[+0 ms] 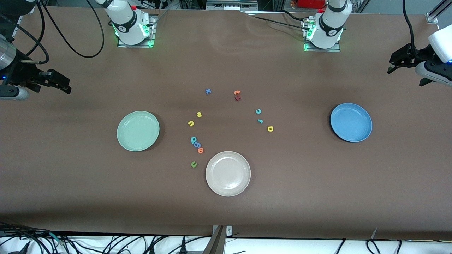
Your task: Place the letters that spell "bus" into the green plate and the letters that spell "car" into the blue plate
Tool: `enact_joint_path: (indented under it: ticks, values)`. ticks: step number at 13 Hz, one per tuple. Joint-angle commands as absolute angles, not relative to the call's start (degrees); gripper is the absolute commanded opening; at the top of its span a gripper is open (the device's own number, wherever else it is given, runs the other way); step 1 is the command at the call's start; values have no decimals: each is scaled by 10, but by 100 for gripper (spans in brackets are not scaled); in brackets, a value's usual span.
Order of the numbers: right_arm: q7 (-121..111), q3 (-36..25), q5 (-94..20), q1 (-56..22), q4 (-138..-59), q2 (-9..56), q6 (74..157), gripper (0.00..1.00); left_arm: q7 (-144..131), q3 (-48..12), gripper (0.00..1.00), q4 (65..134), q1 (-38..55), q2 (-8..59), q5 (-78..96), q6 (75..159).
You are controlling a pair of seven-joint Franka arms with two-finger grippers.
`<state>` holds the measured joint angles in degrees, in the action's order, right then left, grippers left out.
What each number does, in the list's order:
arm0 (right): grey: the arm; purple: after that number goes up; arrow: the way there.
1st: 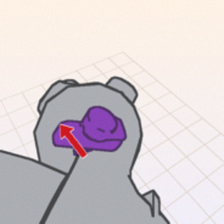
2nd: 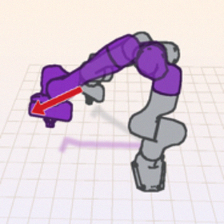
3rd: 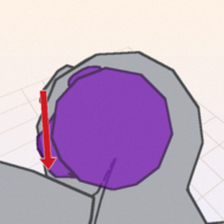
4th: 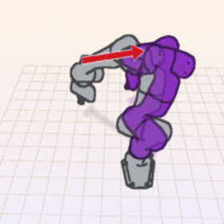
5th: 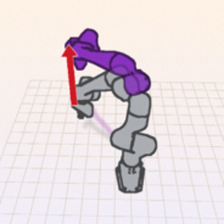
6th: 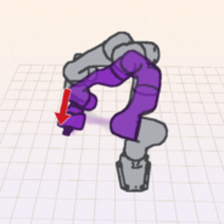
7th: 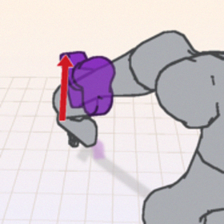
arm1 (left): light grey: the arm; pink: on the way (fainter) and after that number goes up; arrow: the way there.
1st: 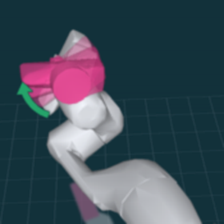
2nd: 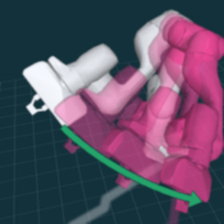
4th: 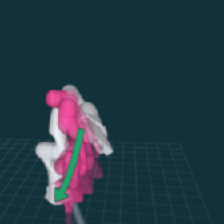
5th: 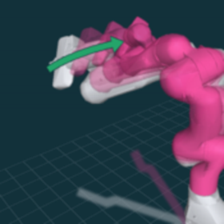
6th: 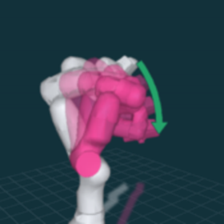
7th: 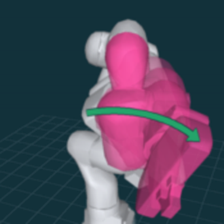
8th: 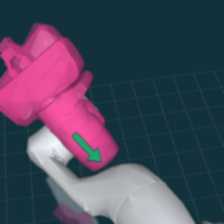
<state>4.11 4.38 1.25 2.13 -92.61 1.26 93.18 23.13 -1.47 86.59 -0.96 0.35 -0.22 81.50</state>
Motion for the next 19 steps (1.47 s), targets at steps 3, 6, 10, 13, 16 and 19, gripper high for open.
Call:
enact_joint_path:
  ticks: [3, 6, 10, 13, 16, 19]
  values:
    - [36, 47, 14, 23, -926, 10, 927, 100, 230, -16, 100, 851, -11, 10, -13, 807]
    - [40, 48, 17, 3, -925, 10, 927, 100, 230, -16, 100, 851, -11, 10, -13, 807]
    - [54, 48, 20, -52, -926, 30, 919, 100, 230, -16, 100, 851, -11, 10, -13, 807]
    - [61, 49, 5, -85, -927, 82, 901, 100, 230, -17, 100, 851, -11, 10, -12, 807]
    - [169, 47, 3, -155, -928, 131, 961, 100, 230, -16, 100, 851, -11, 10, -11, 807]
    - [362, 48, 3, -234, -932, 189, 1039, 100, 230, -16, 100, 847, -14, 10, -8, 807]
